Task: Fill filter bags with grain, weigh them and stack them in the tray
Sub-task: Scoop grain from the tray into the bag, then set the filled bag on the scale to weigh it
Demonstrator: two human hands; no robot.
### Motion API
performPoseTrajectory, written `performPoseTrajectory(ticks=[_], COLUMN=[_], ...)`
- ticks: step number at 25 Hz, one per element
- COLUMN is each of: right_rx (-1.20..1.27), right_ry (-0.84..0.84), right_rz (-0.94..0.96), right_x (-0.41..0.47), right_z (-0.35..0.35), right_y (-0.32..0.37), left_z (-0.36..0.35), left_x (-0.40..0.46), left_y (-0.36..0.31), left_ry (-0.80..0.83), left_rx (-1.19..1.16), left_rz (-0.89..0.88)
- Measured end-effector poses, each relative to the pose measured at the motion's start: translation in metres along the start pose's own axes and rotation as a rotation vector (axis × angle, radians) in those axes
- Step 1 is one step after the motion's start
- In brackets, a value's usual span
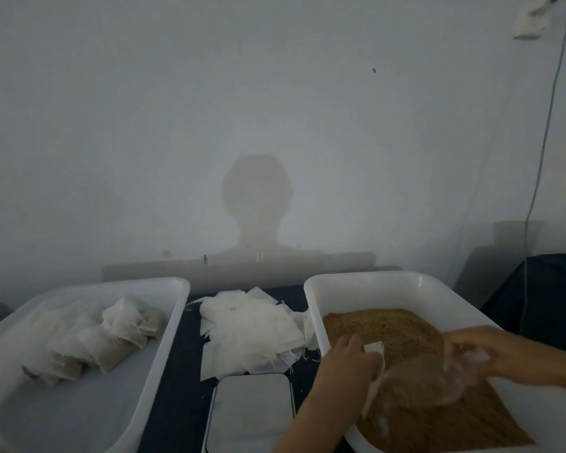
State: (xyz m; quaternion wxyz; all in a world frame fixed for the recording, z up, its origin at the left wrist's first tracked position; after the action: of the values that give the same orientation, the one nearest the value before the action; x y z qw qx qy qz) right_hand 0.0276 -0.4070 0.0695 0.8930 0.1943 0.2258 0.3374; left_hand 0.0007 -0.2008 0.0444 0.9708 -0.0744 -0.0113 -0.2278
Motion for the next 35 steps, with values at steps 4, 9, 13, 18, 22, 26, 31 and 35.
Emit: performPoseTrajectory(ticks=[4, 9, 13, 18, 22, 26, 31, 35], right_rx=[0.025, -0.124, -0.234, -0.429, -0.502, -0.577, -0.630, -0.719], right_ry=[-0.058, -0.125, -0.136, -0.166, -0.181, -0.180, -0.189, -0.198], right_rz=[-0.112, -0.274, -0.336, -0.355, -0.352, -0.365, -0.358, -0.338], right_x=[-0.024, -0.024, -0.018, -0.008, -0.003, 0.000, -0.001, 0.002], right_z=[0.036, 0.039, 0.039, 0.050, 0.053, 0.053, 0.056, 0.061], right_y=[0.012, 0.011, 0.019, 0.036, 0.047, 0.053, 0.063, 0.072], left_z=[-0.007, -0.003, 0.006, 0.010, 0.010, 0.009, 0.009, 0.009], left_x=[0.008, 0.013, 0.005, 0.001, 0.000, 0.000, 0.000, -0.002], left_y=[-0.001, -0.008, -0.010, -0.011, -0.011, -0.010, -0.011, -0.010], left_ry=[0.053, 0.065, -0.041, -0.049, -0.050, -0.046, -0.042, -0.061], left_rx=[-0.012, -0.115, -0.165, -0.225, -0.260, -0.272, -0.284, -0.303], left_rz=[-0.054, -0.113, -0.180, -0.202, -0.200, -0.192, -0.193, -0.192])
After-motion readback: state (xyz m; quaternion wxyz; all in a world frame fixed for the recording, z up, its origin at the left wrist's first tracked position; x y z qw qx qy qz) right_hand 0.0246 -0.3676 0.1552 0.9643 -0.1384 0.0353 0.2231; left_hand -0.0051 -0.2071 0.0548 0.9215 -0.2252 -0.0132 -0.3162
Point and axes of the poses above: each hand's wrist, its own x-axis towards the middle knuckle, its own z-axis out of the back of the hand, y = z × x, the point moved 6 cm from there along x, towards the middle knuckle, and after that the axes turned 12 degrees about y, right-handed, at the moved point
